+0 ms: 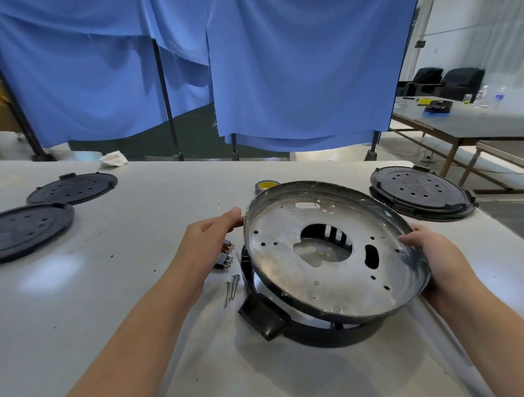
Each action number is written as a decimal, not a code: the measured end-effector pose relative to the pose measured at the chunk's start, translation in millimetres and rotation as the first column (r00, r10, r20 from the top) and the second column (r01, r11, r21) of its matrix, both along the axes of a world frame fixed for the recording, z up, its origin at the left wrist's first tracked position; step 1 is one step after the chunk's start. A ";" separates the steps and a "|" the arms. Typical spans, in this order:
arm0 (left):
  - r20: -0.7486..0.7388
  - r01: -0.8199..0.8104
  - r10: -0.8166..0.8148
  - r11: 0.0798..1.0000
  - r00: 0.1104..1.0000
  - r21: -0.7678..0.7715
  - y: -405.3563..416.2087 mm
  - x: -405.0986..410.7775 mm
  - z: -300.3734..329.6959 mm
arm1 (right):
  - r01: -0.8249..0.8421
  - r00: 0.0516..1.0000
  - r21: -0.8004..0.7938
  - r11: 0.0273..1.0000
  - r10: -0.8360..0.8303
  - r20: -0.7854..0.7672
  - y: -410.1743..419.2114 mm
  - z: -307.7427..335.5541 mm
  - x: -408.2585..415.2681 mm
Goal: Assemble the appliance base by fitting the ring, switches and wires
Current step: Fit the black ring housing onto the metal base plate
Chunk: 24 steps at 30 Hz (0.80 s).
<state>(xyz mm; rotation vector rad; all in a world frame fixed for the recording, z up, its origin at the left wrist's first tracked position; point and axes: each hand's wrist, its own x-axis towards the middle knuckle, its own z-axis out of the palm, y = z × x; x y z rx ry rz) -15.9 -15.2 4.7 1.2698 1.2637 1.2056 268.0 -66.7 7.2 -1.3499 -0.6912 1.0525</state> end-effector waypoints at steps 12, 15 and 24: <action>-0.083 -0.086 0.086 0.996 0.993 0.009 6.5 -4.4 -4.8 | -0.031 0.999 0.009 0.999 0.031 0.035 1.2 -5.0 -0.1; -0.119 -0.123 0.121 0.992 0.985 -0.001 7.2 -6.0 -5.6 | -0.043 0.996 -0.010 0.999 0.043 0.081 1.1 -5.6 -0.4; -0.177 -0.125 0.115 0.991 0.977 -0.047 12.0 -7.6 -10.1 | -0.058 0.992 -0.075 0.995 0.065 0.105 2.7 -8.4 1.7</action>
